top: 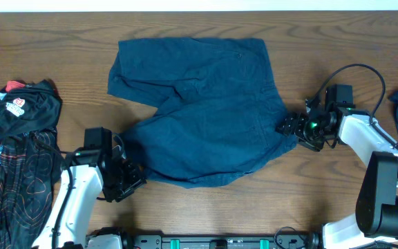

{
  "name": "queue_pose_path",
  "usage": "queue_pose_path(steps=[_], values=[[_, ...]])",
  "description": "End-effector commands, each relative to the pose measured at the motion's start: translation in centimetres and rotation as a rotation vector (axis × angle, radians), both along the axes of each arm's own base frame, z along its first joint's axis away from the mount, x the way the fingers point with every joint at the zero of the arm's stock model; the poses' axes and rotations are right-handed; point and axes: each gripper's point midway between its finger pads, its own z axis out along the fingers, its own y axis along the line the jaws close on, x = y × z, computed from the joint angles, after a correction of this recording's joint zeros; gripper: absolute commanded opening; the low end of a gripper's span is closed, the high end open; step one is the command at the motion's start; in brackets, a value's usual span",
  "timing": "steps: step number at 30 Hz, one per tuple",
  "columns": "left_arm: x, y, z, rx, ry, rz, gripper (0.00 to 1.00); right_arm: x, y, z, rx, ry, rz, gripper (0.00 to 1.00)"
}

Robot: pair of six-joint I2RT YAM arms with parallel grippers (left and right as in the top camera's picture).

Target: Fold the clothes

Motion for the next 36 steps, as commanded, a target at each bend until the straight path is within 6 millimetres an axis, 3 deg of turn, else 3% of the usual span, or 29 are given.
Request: queue_pose_path(steps=[1, 9, 14, 19, 22, 27, 28, 30, 31, 32, 33, 36], values=[[0.6, -0.3, -0.6, -0.021, -0.018, 0.062, 0.49, -0.3, 0.1, -0.6, -0.010, 0.016, -0.003, 0.80], [4.6, -0.2, -1.3, -0.025, -0.115, 0.150, 0.53, -0.1, 0.1, -0.5, -0.011, 0.005, -0.002, 0.78], [6.2, -2.3, -2.5, -0.051, -0.132, 0.125, 0.53, 0.0, 0.0, -0.5, -0.013, 0.000, 0.000, 0.78], [6.2, -5.4, -4.1, -0.065, -0.108, 0.049, 0.53, 0.0, 0.0, -0.5, -0.013, 0.000, 0.002, 0.79], [5.6, -6.7, -4.5, -0.065, -0.094, -0.004, 0.46, 0.0, 0.0, -0.5, -0.013, -0.001, 0.003, 0.79], [5.8, -6.6, -4.5, -0.063, -0.097, 0.003, 0.51, -0.2, 0.1, -0.5, -0.013, 0.005, 0.007, 0.79], [6.1, -6.4, -4.5, -0.063, -0.103, 0.016, 0.50, -0.2, 0.1, -0.5, -0.014, 0.003, 0.012, 0.76], [6.9, -5.6, -4.2, -0.065, -0.118, 0.053, 0.30, -0.2, 0.1, -0.6, -0.015, 0.004, 0.014, 0.56], [7.2, -5.3, -4.0, -0.068, -0.121, 0.067, 0.21, -0.3, 0.1, -0.6, -0.015, 0.005, 0.014, 0.40], [7.5, -5.1, -3.8, -0.076, -0.124, 0.080, 0.09, -0.3, 0.1, -0.6, -0.015, 0.005, 0.014, 0.15], [7.8, -5.1, -3.6, -0.091, -0.129, 0.089, 0.06, -0.2, 0.1, -0.6, -0.015, 0.005, 0.014, 0.01], [8.4, -5.3, -3.1, -0.113, -0.145, 0.083, 0.06, 0.0, 0.0, -0.5, -0.016, -0.009, 0.018, 0.01]])
